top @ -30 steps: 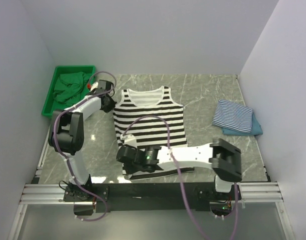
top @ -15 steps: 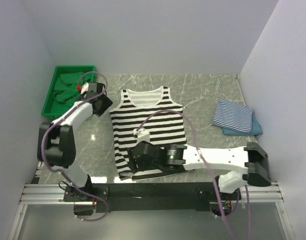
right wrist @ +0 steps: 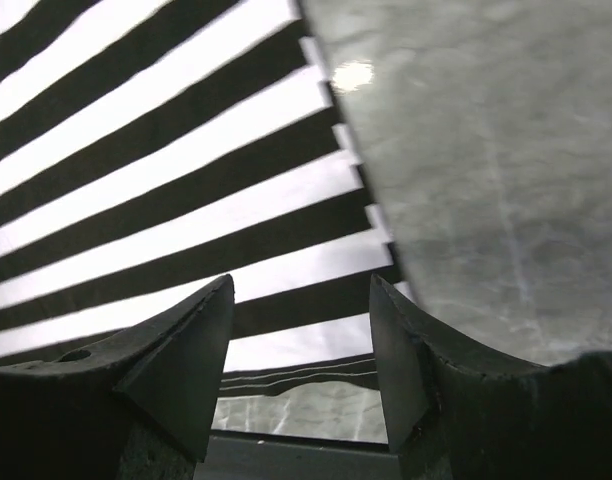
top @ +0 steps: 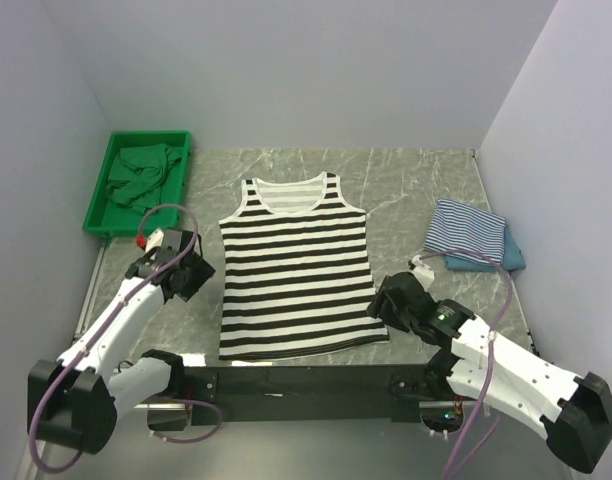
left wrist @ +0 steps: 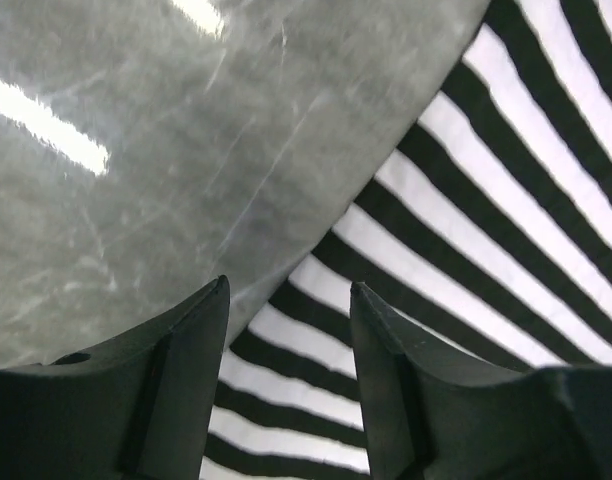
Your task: Fold and stack the tank tops
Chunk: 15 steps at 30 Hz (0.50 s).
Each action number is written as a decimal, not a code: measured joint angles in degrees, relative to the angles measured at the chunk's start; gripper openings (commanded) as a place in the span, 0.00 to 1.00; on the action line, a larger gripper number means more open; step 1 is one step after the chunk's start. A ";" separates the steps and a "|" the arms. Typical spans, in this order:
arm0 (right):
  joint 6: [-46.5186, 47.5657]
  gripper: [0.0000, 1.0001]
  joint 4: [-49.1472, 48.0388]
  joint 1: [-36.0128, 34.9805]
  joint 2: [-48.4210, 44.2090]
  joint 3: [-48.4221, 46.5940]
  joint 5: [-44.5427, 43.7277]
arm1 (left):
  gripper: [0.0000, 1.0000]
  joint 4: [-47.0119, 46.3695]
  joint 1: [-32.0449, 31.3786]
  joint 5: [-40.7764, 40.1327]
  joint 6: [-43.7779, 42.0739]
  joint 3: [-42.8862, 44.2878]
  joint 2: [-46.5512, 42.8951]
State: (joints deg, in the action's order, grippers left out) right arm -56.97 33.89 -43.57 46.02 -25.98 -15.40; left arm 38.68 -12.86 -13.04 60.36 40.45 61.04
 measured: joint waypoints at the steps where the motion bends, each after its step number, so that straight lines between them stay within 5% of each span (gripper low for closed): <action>1: -0.48 0.64 0.02 1.31 -1.22 1.29 0.55 | 0.56 1.25 -0.42 0.46 0.44 -0.52 -1.49; 15: -6.36 0.61 -0.61 4.52 -5.38 8.92 10.45 | 0.59 12.39 -8.61 7.82 5.09 -5.46 -5.68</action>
State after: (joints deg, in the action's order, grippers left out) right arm -63.33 33.28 -39.05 40.64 -17.06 -4.95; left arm 51.07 -21.47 -5.21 65.45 34.98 55.35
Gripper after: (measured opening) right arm 0.612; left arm 0.580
